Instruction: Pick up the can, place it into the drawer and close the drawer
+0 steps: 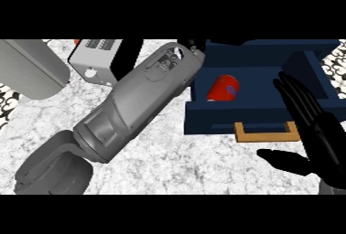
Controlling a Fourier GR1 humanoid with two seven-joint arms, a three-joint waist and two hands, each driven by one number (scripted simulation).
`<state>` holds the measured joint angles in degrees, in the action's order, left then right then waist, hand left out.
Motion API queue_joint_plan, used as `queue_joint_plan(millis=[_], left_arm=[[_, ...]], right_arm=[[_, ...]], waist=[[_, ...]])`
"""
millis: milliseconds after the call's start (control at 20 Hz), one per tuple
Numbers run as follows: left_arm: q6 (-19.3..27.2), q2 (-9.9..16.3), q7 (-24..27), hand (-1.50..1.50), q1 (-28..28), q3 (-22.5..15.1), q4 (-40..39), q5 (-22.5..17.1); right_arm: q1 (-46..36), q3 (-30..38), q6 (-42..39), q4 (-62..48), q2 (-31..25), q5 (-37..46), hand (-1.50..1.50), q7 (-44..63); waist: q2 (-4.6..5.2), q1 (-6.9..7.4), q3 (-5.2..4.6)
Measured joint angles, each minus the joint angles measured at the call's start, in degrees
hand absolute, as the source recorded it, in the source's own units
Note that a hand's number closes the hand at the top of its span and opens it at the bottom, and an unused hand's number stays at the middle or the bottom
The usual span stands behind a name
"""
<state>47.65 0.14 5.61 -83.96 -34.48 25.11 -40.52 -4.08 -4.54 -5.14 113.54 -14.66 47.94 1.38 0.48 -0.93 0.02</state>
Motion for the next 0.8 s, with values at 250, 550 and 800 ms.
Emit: queue_joint_plan(millis=[250,550,800], left_arm=[[-0.29,2.12,-2.86,-1.5,0.84,0.17,2.62,1.27],[-0.61,7.09,-7.65,-1.5,3.31,-0.59,9.0,3.72],[-1.28,12.14,-11.12,-1.5,7.33,-1.21,16.19,5.36]], right_arm=[[-1.67,-2.28,5.84,-9.59,1.4,8.33,-1.5,-0.45],[-5.89,-0.53,14.59,-23.1,3.92,11.09,-1.5,-3.89],[-10.77,1.6,20.01,-31.85,4.26,12.84,-1.5,-6.51]], waist=[[-0.42,1.46,0.0],[-0.75,2.35,-0.11],[-1.4,2.98,-0.81]])
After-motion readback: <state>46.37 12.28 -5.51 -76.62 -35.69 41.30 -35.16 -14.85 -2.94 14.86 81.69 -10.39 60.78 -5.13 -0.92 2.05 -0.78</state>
